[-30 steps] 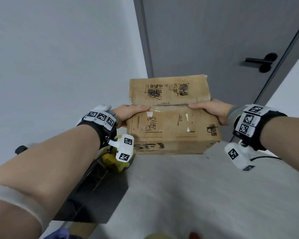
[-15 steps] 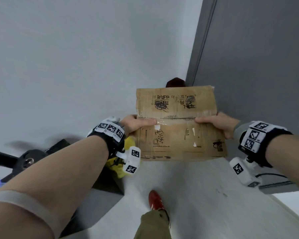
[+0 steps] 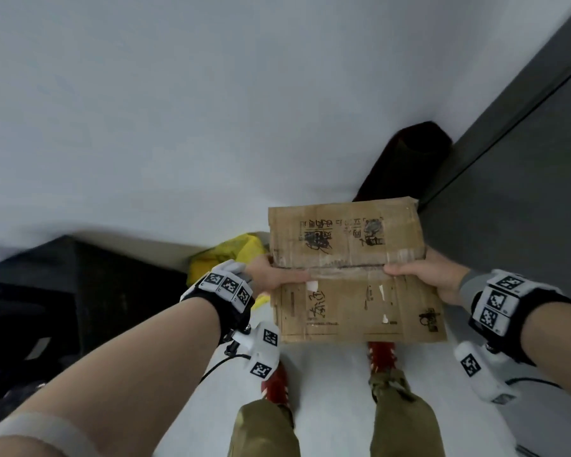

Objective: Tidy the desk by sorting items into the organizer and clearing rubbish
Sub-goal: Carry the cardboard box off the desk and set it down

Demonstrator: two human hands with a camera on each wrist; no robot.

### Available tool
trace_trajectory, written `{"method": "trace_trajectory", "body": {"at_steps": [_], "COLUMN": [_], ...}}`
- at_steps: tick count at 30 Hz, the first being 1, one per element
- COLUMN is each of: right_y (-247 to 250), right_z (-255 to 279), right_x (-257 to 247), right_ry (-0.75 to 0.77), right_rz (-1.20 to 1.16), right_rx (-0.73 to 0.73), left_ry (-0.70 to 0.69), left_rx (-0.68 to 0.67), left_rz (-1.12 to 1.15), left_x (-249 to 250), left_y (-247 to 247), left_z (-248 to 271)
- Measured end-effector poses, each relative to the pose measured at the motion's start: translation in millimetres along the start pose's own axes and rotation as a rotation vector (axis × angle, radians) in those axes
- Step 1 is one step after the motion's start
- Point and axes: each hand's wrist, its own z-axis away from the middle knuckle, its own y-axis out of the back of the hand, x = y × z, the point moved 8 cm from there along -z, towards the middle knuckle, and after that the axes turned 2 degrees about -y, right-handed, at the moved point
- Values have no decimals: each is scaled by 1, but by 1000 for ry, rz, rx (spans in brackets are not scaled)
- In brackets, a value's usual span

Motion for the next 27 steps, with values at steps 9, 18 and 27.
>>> {"method": "trace_trajectory", "body": {"at_steps": [9, 18, 27], "right_y": [19, -1, -21], "right_z": [-209, -359, -445], "right_x": [18, 90, 81], "right_ry": [-45, -81, 5], "right_rz": [139, 205, 268], "right_rx": [-89, -176, -201], "left_ry": [122, 136, 179], "left_rx": [150, 232, 346], "left_rz": [260, 296, 429], "left_x": [-102, -182, -224], "left_y": [-36, -46, -37], "left_z": [-166, -288, -365]}}
